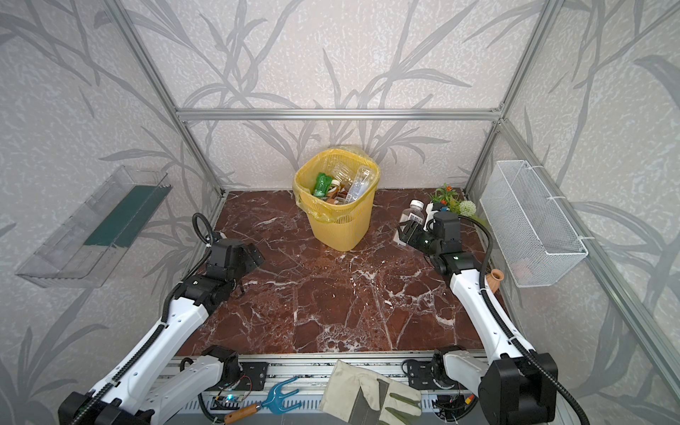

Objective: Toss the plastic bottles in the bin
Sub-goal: 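Lift the grape-juice bottle with the right gripper and drop it into the yellow bin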

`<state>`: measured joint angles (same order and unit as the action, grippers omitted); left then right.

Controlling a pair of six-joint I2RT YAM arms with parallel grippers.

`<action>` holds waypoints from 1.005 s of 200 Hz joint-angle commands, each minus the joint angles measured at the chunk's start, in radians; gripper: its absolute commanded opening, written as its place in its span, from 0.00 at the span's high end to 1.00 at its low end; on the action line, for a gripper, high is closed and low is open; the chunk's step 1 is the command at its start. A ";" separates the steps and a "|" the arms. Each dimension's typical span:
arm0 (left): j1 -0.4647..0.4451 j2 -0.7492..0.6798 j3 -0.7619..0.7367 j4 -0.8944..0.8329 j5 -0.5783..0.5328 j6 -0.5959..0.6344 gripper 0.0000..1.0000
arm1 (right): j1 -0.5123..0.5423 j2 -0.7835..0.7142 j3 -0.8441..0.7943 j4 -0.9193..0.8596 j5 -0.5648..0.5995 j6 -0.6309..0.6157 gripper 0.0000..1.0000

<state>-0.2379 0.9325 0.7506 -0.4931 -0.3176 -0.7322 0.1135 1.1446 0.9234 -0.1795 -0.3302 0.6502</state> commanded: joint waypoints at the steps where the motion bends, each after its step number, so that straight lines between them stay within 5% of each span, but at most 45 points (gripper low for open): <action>1: 0.009 -0.004 -0.004 -0.023 0.012 -0.027 0.01 | -0.002 0.020 0.084 0.150 -0.136 0.080 0.40; 29: 0.009 -0.011 -0.005 -0.039 0.015 -0.030 0.01 | 0.014 0.145 0.242 0.316 -0.220 0.192 0.40; 61: 0.011 -0.014 -0.007 -0.058 0.014 -0.033 0.01 | 0.158 0.368 0.582 0.271 -0.221 0.152 0.39; 97: 0.011 -0.005 0.017 -0.088 0.030 -0.011 0.01 | 0.264 0.691 1.125 -0.197 -0.241 -0.047 0.27; 126: 0.014 -0.009 0.023 -0.101 0.026 -0.006 0.01 | 0.230 0.683 1.089 -0.143 -0.171 -0.024 0.09; 171: 0.015 0.013 0.041 -0.102 0.057 -0.006 0.01 | 0.203 0.693 1.172 -0.228 -0.119 -0.071 0.01; 201: 0.015 -0.004 0.038 -0.110 0.036 -0.007 0.01 | 0.191 0.571 1.042 -0.180 -0.054 -0.114 0.01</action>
<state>-0.2279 0.9443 0.7628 -0.5732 -0.2619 -0.7403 0.3065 1.8248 2.0392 -0.3714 -0.4393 0.5934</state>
